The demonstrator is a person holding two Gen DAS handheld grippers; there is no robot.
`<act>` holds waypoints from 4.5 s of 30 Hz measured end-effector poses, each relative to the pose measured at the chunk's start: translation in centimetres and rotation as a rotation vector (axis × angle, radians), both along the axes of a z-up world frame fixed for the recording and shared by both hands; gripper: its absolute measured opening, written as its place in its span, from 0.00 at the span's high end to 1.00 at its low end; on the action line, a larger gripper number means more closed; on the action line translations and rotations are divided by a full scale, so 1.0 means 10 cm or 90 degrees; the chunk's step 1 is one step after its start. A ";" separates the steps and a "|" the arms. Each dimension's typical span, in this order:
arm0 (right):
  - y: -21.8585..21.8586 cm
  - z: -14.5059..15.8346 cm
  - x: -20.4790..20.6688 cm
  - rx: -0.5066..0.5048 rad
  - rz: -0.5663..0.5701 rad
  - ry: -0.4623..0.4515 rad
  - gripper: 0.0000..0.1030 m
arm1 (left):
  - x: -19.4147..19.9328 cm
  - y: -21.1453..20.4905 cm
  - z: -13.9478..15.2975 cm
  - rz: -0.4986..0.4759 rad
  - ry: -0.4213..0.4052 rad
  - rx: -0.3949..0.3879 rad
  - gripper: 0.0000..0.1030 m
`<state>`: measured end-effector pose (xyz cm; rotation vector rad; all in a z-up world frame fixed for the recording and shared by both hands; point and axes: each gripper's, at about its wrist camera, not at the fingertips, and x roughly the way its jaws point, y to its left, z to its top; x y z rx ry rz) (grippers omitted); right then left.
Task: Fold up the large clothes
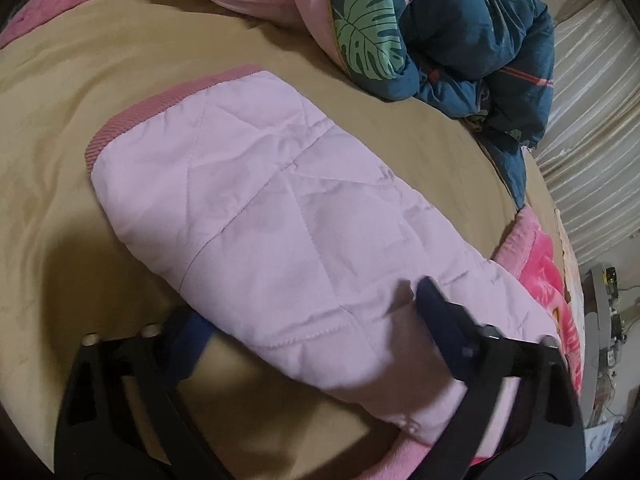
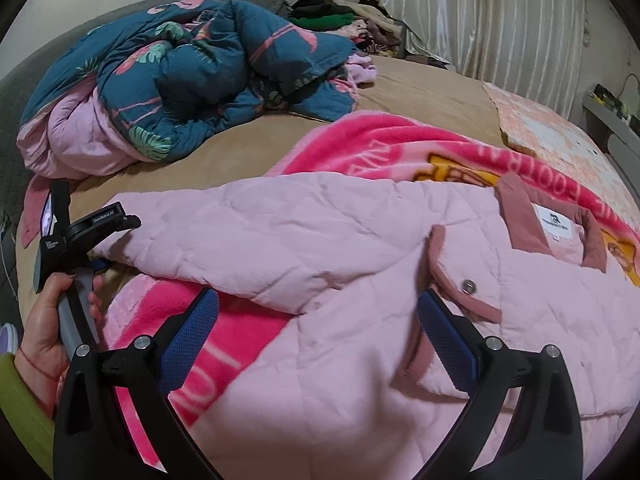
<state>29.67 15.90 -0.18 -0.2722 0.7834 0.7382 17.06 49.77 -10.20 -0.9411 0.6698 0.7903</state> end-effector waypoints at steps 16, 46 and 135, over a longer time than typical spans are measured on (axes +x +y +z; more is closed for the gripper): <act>-0.47 0.23 0.01 0.010 -0.038 -0.028 0.04 | 0.01 -0.31 0.90 -0.055 -0.092 0.147 0.89; -1.79 0.64 -0.07 0.036 -0.127 -0.088 0.04 | 0.09 -1.74 2.11 -0.231 -0.227 0.312 0.91; -4.93 0.15 0.44 0.239 -0.389 0.037 0.04 | 1.75 -6.11 0.61 -0.770 0.139 0.616 0.67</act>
